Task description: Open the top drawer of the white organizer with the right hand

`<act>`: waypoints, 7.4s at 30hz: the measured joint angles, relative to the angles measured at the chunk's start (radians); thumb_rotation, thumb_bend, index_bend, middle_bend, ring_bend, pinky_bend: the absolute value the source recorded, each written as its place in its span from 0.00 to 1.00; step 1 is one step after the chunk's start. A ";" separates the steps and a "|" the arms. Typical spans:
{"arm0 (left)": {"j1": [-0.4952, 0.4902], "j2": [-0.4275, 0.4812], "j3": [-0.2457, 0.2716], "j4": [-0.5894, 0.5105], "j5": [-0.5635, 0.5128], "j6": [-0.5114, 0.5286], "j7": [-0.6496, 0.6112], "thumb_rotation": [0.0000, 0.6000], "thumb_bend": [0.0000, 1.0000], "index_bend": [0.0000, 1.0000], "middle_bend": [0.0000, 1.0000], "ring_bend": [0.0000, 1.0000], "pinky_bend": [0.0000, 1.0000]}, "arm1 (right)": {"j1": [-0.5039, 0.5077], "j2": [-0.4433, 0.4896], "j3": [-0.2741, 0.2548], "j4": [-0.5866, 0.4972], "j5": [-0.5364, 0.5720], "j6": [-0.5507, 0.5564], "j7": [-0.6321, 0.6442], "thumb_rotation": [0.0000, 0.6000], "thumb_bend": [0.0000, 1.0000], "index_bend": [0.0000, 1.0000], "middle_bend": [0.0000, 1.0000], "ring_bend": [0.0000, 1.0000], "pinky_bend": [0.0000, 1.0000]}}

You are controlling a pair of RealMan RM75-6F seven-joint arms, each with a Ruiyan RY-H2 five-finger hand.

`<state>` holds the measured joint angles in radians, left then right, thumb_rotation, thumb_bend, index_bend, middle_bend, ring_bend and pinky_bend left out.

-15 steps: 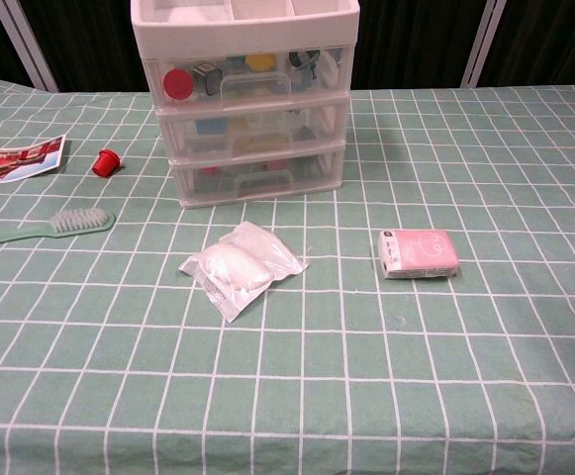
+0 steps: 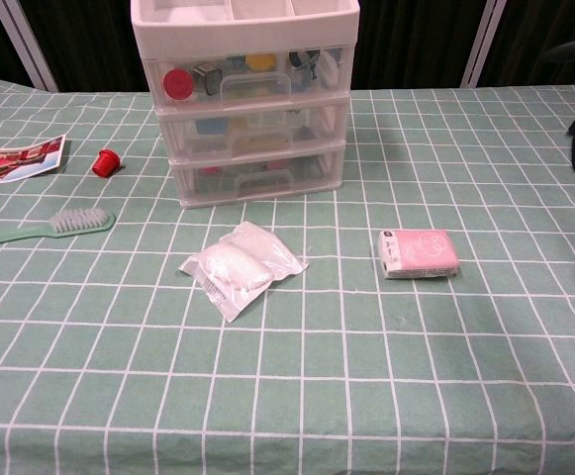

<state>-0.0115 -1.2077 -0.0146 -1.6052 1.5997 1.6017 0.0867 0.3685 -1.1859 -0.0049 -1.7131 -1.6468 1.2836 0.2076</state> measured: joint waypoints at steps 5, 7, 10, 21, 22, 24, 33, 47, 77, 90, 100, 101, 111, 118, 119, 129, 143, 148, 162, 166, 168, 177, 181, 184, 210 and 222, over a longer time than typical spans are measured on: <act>0.013 0.009 0.005 0.002 0.000 0.015 -0.006 1.00 0.02 0.25 0.23 0.19 0.21 | 0.132 -0.104 0.066 0.000 0.080 -0.213 0.208 1.00 0.40 0.00 0.74 0.61 0.57; 0.020 0.013 0.006 0.002 -0.006 0.023 -0.009 1.00 0.02 0.25 0.23 0.19 0.21 | 0.175 -0.143 0.091 0.010 0.111 -0.270 0.298 1.00 0.43 0.00 0.76 0.64 0.60; 0.029 0.017 0.008 0.002 -0.011 0.031 -0.012 1.00 0.02 0.25 0.23 0.19 0.21 | 0.243 -0.216 0.138 0.043 0.167 -0.359 0.451 1.00 0.47 0.00 0.78 0.68 0.66; 0.039 0.026 0.007 0.000 -0.024 0.033 -0.014 1.00 0.02 0.25 0.23 0.19 0.21 | 0.435 -0.466 0.288 0.271 0.333 -0.574 0.704 1.00 0.48 0.06 0.78 0.68 0.66; 0.039 0.026 0.007 0.000 -0.025 0.033 -0.014 1.00 0.02 0.25 0.23 0.19 0.21 | 0.443 -0.477 0.294 0.281 0.336 -0.577 0.705 1.00 0.48 0.06 0.78 0.68 0.66; 0.039 0.026 0.006 0.001 -0.025 0.032 -0.015 1.00 0.02 0.25 0.23 0.19 0.21 | 0.460 -0.494 0.307 0.300 0.345 -0.590 0.707 1.00 0.48 0.06 0.78 0.68 0.66; 0.040 0.023 0.004 0.009 -0.030 0.029 -0.022 1.00 0.02 0.25 0.23 0.19 0.21 | 0.497 -0.523 0.325 0.339 0.357 -0.624 0.704 1.00 0.48 0.10 0.78 0.68 0.66; 0.043 0.029 0.003 0.009 -0.035 0.027 -0.024 1.00 0.02 0.25 0.23 0.19 0.21 | 0.532 -0.553 0.346 0.385 0.365 -0.647 0.701 1.00 0.50 0.22 0.78 0.68 0.66; 0.038 0.022 0.001 0.026 -0.034 0.017 -0.038 1.00 0.02 0.25 0.23 0.19 0.21 | 0.420 -0.289 0.192 0.064 0.215 -0.515 0.437 1.00 0.48 0.02 0.77 0.68 0.66; 0.030 0.021 -0.003 0.020 -0.033 0.010 -0.030 1.00 0.02 0.25 0.23 0.19 0.21 | 0.446 -0.130 0.244 -0.099 0.396 -0.499 0.094 1.00 0.48 0.03 0.79 0.68 0.68; 0.037 0.023 0.001 0.021 -0.037 0.015 -0.033 1.00 0.02 0.25 0.23 0.19 0.21 | 0.576 -0.139 0.269 -0.035 0.698 -0.604 -0.094 1.00 0.48 0.13 0.81 0.70 0.71; 0.038 0.022 0.001 0.022 -0.038 0.016 -0.035 1.00 0.02 0.25 0.23 0.19 0.21 | 0.587 -0.140 0.268 -0.031 0.720 -0.609 -0.114 1.00 0.48 0.17 0.82 0.70 0.72; 0.031 0.011 -0.001 0.035 -0.037 0.007 -0.042 1.00 0.02 0.25 0.23 0.19 0.21 | 0.581 -0.095 0.242 -0.104 0.727 -0.598 -0.147 1.00 0.48 0.25 0.82 0.71 0.73; 0.030 0.010 -0.001 0.037 -0.039 0.004 -0.043 1.00 0.02 0.25 0.23 0.19 0.21 | 0.548 -0.048 0.212 -0.176 0.663 -0.600 -0.143 1.00 0.48 0.25 0.82 0.71 0.73; 0.030 0.009 -0.001 0.037 -0.038 0.004 -0.043 1.00 0.02 0.25 0.23 0.19 0.21 | 0.543 -0.043 0.207 -0.185 0.653 -0.601 -0.140 1.00 0.48 0.25 0.82 0.71 0.73; 0.026 0.005 -0.002 0.044 -0.039 -0.001 -0.046 1.00 0.02 0.25 0.23 0.19 0.21 | 0.504 -0.009 0.181 -0.232 0.562 -0.594 -0.118 1.00 0.48 0.25 0.82 0.71 0.73; 0.023 0.003 -0.002 0.044 -0.038 -0.003 -0.044 1.00 0.02 0.25 0.23 0.19 0.21 | 0.482 0.008 0.166 -0.245 0.512 -0.587 -0.100 1.00 0.48 0.25 0.82 0.71 0.73; 0.021 0.005 -0.001 0.041 -0.037 -0.005 -0.042 1.00 0.02 0.25 0.23 0.19 0.21 | 0.473 0.021 0.164 -0.254 0.487 -0.575 -0.101 1.00 0.40 0.05 0.82 0.71 0.73; 0.017 -0.001 -0.005 0.040 -0.032 0.002 -0.039 1.00 0.02 0.25 0.23 0.19 0.20 | 0.477 0.228 0.233 -0.418 0.398 -0.540 -0.130 1.00 0.31 0.22 0.89 0.80 0.83; 0.023 0.001 -0.003 0.037 -0.030 0.011 -0.037 1.00 0.02 0.25 0.23 0.19 0.21 | 0.542 0.214 0.270 -0.404 0.475 -0.548 -0.194 1.00 0.20 0.37 0.94 0.88 0.92; 0.029 0.001 -0.001 0.036 -0.031 0.017 -0.038 1.00 0.02 0.25 0.23 0.19 0.21 | 0.590 0.190 0.280 -0.384 0.542 -0.555 -0.243 1.00 0.16 0.41 0.95 0.91 0.95; 0.051 -0.004 0.007 0.046 -0.044 0.030 -0.054 1.00 0.02 0.25 0.23 0.19 0.21 | 0.864 0.006 0.263 -0.232 0.929 -0.541 -0.549 1.00 0.05 0.44 0.97 0.95 0.99; 0.056 -0.006 0.007 0.052 -0.049 0.034 -0.061 1.00 0.02 0.25 0.23 0.19 0.21 | 0.979 -0.081 0.242 -0.156 1.075 -0.512 -0.660 1.00 0.05 0.44 0.97 0.95 0.99; 0.059 -0.007 0.006 0.057 -0.054 0.034 -0.065 1.00 0.02 0.25 0.23 0.19 0.21 | 1.044 -0.137 0.227 -0.096 1.150 -0.494 -0.719 1.00 0.05 0.44 0.97 0.95 0.99; 0.060 -0.010 -0.004 0.057 -0.069 0.022 -0.065 1.00 0.02 0.25 0.23 0.19 0.21 | 1.163 -0.153 0.145 -0.010 1.180 -0.638 -0.714 1.00 0.05 0.38 0.97 0.94 0.98; 0.061 -0.010 -0.007 0.050 -0.069 0.026 -0.056 1.00 0.02 0.25 0.23 0.19 0.21 | 1.185 -0.150 0.122 0.021 1.153 -0.692 -0.670 1.00 0.04 0.37 0.97 0.94 0.98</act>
<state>0.0492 -1.2180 -0.0221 -1.5550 1.5310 1.6273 0.0312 1.5532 -1.3359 0.1172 -1.6917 -0.4940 0.5911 -0.4626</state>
